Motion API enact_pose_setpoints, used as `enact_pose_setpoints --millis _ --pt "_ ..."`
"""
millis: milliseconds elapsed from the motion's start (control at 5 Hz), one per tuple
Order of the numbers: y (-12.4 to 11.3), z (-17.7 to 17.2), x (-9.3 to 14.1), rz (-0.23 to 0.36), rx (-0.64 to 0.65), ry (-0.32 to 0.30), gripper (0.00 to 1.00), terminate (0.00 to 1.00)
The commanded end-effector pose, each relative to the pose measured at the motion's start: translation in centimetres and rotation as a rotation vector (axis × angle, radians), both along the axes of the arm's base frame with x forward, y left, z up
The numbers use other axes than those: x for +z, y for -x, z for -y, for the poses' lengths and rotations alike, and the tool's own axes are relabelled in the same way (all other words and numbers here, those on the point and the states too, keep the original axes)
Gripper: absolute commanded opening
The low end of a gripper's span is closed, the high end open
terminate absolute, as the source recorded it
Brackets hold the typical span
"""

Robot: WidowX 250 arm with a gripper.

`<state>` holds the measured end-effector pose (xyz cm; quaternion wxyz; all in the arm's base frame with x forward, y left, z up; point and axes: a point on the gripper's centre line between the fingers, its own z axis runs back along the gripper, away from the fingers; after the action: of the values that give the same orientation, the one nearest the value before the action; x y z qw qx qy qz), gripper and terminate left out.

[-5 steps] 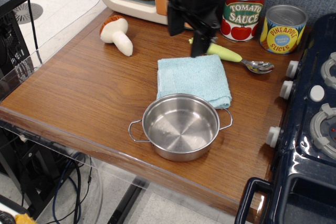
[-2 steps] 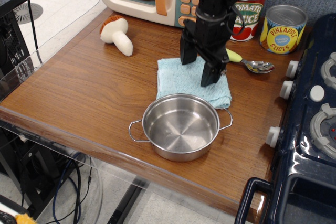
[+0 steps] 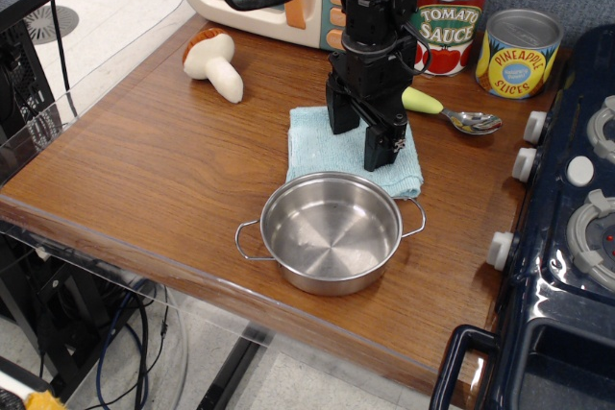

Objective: Move the cloth to the front left of the table.

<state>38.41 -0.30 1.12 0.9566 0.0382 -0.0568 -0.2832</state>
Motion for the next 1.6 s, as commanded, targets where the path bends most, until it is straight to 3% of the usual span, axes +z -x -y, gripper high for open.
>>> enact_pose_setpoints --millis 0,600,1200,1400 --pt "1.5 -3.3 0.8 0.043 0.076 -0.069 1.00 0.00" --pt "4.0 -10.6 -0.1 0.001 0.319 -0.128 1.00 0.00" --pt "11.8 -15.3 0.5 -0.107 0.515 -0.191 1.00 0.00" --pt "12.6 -15.2 0.7 -0.116 0.520 -0.178 1.00 0.00"
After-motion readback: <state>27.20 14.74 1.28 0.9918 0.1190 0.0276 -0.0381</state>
